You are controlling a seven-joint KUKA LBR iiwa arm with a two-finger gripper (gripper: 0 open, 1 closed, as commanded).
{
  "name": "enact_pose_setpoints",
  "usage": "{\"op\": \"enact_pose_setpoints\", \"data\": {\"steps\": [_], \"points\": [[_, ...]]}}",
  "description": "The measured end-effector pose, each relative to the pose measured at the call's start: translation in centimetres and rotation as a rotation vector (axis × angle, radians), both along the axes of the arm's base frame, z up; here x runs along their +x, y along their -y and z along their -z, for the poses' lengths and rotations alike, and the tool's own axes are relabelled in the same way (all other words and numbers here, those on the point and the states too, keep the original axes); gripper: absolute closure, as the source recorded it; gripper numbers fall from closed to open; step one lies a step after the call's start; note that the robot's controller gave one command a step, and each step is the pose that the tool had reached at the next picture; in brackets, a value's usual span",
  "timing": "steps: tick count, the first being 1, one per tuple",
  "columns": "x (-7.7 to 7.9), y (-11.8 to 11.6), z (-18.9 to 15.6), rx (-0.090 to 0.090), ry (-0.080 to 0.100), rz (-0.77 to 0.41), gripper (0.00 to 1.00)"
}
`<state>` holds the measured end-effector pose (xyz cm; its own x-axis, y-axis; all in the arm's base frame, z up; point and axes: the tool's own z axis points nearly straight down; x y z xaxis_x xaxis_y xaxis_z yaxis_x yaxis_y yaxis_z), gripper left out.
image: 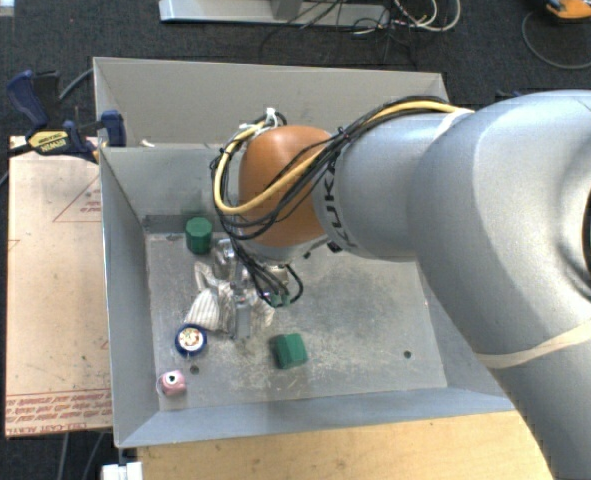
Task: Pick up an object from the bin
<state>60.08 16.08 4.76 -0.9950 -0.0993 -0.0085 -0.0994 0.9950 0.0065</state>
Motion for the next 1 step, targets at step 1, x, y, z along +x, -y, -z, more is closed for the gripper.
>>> {"op": "enact_pose_setpoints", "data": {"steps": [1], "points": [[-2.21,3.25,-2.45,-0.004,-0.001,-0.446,1.00]]}}
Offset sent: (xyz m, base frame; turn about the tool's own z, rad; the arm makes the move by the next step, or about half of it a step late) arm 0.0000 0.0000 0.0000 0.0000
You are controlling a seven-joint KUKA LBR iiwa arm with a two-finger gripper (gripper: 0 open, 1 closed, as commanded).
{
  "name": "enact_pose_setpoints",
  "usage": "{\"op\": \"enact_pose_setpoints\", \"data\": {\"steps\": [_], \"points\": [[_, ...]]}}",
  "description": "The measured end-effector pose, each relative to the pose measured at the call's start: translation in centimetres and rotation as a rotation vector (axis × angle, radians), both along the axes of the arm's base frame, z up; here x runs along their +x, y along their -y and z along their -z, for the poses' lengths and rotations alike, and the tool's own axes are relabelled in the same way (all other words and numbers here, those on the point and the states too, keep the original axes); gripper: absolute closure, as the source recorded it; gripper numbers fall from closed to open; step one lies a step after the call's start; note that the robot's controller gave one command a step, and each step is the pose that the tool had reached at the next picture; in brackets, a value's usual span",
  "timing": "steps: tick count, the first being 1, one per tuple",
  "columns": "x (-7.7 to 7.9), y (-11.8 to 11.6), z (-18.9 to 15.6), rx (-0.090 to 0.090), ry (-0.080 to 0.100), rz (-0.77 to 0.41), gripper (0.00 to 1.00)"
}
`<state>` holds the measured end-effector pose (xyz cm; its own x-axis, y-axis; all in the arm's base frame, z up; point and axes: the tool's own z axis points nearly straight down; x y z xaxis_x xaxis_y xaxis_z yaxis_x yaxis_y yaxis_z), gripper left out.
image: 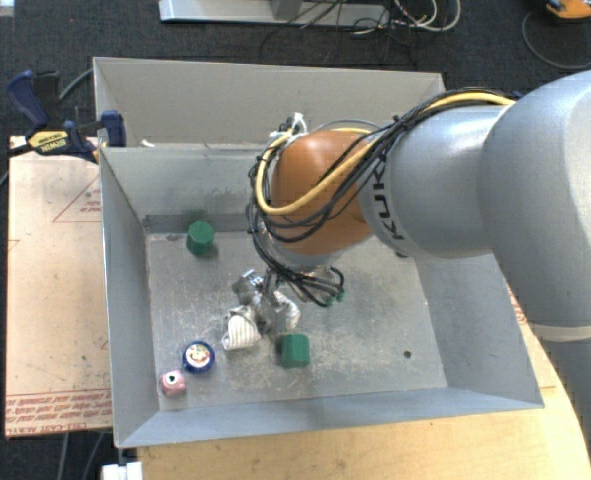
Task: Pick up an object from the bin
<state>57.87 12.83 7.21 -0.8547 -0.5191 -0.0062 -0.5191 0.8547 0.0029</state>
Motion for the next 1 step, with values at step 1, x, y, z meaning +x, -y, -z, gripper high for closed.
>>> {"op": "enact_pose_setpoints", "data": {"steps": [1], "points": [[0.00,0.00,0.00,0.000,0.000,0.000,1.00]]}}
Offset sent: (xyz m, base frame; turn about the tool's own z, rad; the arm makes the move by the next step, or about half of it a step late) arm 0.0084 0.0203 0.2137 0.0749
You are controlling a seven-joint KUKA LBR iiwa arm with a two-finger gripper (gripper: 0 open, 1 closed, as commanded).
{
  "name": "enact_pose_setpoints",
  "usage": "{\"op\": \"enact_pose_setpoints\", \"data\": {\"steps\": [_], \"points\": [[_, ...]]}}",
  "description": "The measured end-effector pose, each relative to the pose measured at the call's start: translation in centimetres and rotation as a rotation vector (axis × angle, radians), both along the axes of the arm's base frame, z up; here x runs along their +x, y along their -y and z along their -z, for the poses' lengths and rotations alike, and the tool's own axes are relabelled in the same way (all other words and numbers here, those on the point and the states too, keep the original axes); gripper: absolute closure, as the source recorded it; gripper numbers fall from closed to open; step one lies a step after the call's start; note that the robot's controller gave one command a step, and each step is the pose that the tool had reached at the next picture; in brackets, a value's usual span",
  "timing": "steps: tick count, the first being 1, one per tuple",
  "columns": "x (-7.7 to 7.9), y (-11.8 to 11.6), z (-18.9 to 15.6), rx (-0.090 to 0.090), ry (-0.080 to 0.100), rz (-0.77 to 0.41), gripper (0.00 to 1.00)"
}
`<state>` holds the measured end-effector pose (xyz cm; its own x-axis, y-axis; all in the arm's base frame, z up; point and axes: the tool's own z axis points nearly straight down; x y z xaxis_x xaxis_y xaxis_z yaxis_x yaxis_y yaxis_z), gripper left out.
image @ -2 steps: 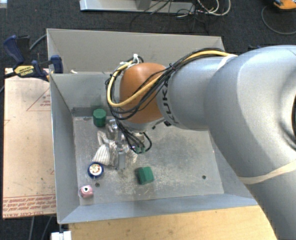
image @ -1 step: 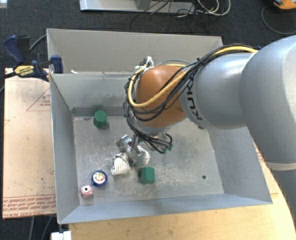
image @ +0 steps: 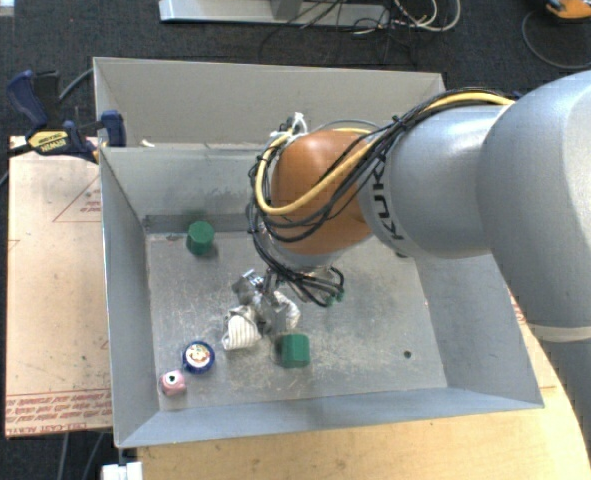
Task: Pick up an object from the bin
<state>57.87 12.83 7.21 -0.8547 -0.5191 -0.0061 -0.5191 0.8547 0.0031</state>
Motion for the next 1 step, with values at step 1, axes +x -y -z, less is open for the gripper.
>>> {"op": "enact_pose_setpoints", "data": {"steps": [1], "points": [[1.06,-2.09,-21.82,0.004,0.011,0.075,1.00]]}}
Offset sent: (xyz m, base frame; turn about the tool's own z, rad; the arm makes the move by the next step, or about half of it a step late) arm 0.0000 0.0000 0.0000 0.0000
